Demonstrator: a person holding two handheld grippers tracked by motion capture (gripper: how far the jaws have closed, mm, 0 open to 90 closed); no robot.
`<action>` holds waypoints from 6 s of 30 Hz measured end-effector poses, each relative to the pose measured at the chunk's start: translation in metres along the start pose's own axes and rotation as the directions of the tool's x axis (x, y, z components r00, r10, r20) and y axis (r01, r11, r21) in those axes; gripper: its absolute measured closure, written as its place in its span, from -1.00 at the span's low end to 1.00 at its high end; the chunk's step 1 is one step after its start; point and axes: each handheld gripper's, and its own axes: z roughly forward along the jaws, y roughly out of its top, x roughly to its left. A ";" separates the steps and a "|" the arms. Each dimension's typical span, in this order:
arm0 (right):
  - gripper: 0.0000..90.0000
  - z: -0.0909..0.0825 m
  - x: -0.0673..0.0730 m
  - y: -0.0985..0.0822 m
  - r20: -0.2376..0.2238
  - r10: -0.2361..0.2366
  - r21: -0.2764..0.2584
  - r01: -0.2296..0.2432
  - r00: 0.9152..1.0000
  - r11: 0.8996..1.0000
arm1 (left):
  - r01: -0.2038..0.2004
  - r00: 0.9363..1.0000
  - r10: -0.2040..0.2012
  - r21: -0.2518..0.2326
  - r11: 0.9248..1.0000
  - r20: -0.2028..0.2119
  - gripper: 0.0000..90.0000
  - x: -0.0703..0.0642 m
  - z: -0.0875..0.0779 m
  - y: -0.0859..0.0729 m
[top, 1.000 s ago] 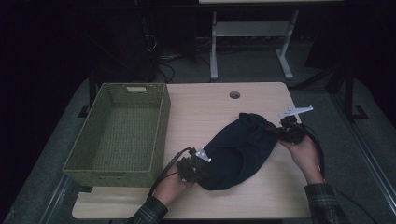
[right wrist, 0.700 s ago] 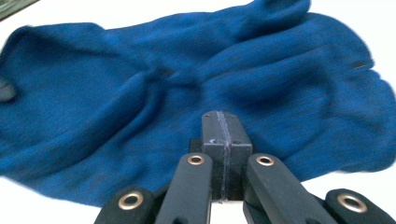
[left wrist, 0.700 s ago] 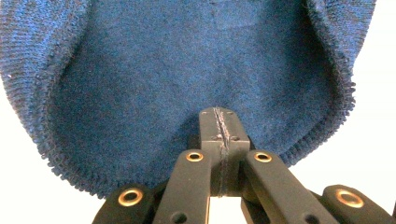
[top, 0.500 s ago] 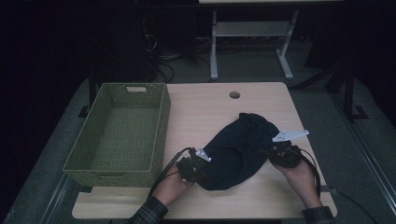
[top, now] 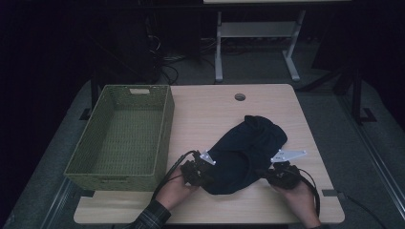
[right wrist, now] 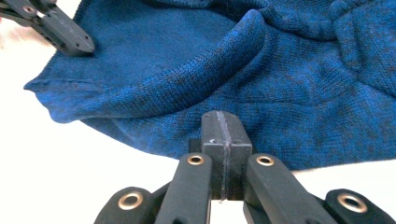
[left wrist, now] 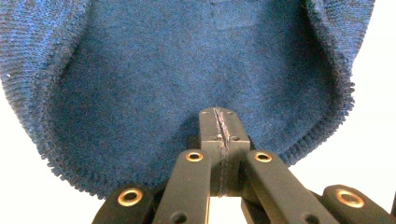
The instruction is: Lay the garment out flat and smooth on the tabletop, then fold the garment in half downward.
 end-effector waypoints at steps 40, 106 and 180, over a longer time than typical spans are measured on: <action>1.00 0.016 0.008 0.002 0.061 -0.053 0.099 0.047 0.997 0.994 | -0.047 0.994 0.043 -0.047 0.998 -0.100 0.99 0.053 -0.004 0.109; 0.99 0.003 0.005 -0.006 0.070 -0.117 0.133 0.107 0.991 0.985 | -0.013 1.000 0.014 0.031 0.999 -0.011 1.00 0.004 0.006 0.015; 0.29 0.051 -0.119 0.102 0.102 0.019 -0.036 -0.016 0.995 0.999 | 0.007 1.000 -0.009 -0.077 0.997 -0.025 0.47 0.031 -0.020 0.047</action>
